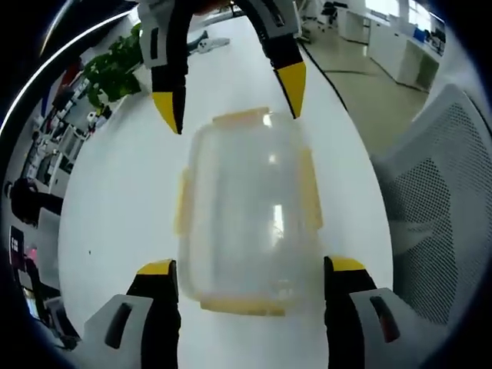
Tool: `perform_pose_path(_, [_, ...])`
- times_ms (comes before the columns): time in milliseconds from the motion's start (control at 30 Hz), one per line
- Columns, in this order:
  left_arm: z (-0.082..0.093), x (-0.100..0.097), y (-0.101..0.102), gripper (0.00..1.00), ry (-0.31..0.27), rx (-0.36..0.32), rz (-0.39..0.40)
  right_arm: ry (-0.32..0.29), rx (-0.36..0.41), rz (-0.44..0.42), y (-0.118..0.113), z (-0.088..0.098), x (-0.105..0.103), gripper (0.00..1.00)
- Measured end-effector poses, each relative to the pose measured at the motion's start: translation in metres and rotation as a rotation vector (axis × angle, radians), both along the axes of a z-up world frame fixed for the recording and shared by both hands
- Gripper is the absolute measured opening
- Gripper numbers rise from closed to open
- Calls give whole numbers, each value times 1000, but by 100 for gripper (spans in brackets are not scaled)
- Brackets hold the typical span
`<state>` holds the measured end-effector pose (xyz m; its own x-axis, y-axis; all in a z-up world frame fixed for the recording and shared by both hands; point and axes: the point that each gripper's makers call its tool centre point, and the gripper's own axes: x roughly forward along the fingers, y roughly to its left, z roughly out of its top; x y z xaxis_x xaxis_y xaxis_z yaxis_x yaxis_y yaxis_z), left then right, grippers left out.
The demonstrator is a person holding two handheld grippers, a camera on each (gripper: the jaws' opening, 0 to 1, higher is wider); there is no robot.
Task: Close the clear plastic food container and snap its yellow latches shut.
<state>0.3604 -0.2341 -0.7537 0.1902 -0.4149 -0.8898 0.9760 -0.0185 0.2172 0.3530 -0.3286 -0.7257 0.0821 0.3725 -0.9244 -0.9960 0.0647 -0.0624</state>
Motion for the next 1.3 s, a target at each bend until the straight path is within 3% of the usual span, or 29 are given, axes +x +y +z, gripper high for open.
perform_pose_path(267, [-6, 3, -3, 76, 5, 10, 1, -16, -10, 5, 4, -12, -4, 72])
perform_pose_path(533, [-15, 3, 0, 79, -22, 57, -33, -31, -40, 8, 5, -27, -3, 71])
perform_pose_path(900, [-14, 4, 1, 78, -27, 54, -30, -40, -50, 5, 7, -29, -2, 72])
perform_pose_path(1300, [-15, 3, 20, 78, -26, 55, -25, -43, -50, 1, 27, -29, -2, 72])
